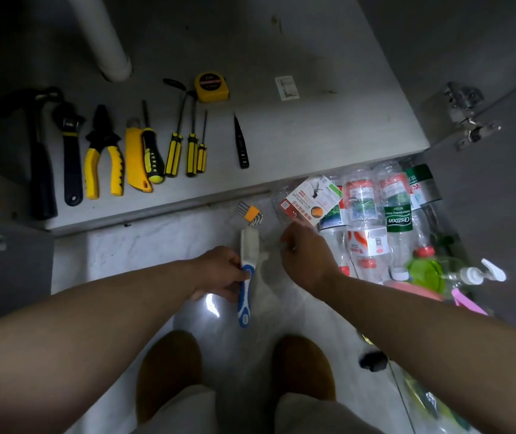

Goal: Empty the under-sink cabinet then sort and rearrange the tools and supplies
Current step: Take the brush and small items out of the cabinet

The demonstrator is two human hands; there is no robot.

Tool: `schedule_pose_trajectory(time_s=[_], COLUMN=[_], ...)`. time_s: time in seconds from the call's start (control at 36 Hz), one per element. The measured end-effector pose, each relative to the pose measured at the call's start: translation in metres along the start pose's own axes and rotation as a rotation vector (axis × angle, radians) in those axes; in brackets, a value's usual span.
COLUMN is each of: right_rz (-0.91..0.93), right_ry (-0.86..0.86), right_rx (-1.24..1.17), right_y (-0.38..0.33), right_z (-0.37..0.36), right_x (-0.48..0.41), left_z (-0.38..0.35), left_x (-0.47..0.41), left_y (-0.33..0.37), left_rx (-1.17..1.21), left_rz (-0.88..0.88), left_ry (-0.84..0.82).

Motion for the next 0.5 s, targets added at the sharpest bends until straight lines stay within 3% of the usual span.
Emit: schedule_pose_trajectory(time_s=[0.14, 0.33, 0.5], right_rz=[-0.337, -0.317, -0.197], right_ry=[-0.532, -0.661, -0.52], right_rx=[-0.172, -0.236, 0.061], right_y=[0.007, 0.023, 0.027], right_z=[-0.031, -0.04, -0.044], right_x=[0.018, 0.024, 0.026], left_z=[-0.015, -0.009, -0.013], left_x=[-0.001, -0.002, -0.008], left_y=[0.007, 0.003, 0.008], left_rx=[0.059, 0.06, -0.031], left_rz=[-0.04, -0.04, -0.04], left_ry=[0.01, 0.055, 0.065])
Point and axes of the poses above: each hand's wrist, its own x-axis away from the middle knuckle, its own z-axis out of the back of the hand, y = z × x, the point moved 4 cm from there along -x, towards the middle knuckle, and after that the axes turned 10 degrees about -z, right-handed, at the moved point
